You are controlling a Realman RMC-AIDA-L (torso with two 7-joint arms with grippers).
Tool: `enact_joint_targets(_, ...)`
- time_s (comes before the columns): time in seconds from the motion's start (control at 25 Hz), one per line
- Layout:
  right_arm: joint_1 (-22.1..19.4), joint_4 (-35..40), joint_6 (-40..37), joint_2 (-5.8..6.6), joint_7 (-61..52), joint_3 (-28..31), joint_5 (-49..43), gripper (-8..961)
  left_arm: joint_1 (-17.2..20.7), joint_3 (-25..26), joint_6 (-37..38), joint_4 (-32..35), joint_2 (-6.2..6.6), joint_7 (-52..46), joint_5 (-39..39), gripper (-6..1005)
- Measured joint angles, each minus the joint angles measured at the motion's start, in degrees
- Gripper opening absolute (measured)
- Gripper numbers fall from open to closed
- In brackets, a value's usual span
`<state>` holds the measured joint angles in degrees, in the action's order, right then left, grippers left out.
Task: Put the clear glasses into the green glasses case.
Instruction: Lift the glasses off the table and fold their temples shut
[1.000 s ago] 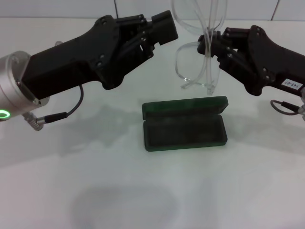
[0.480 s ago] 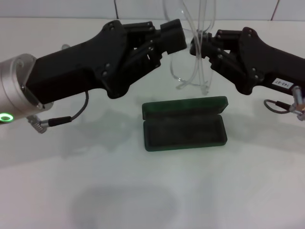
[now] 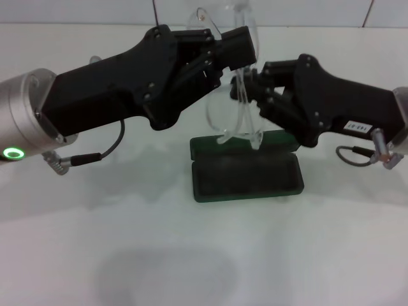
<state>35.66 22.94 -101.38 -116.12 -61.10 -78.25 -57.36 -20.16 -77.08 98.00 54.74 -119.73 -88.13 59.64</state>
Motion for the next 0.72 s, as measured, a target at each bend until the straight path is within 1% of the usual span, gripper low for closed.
enact_joint_targets(0.2, 0.3, 0.0, -0.2, -0.08, 0.1, -1.4, 0.2, 88, -0.2, 0.0, -0.1, -0.6, 0.02, 0.1, 0.1, 61)
enact_joint_targets(0.72, -0.4, 0.1, 0.0, -0.02, 0.5, -0.6, 0.6, 88, 0.2, 0.0, 0.3, -0.4, 0.11, 0.2, 0.1, 60)
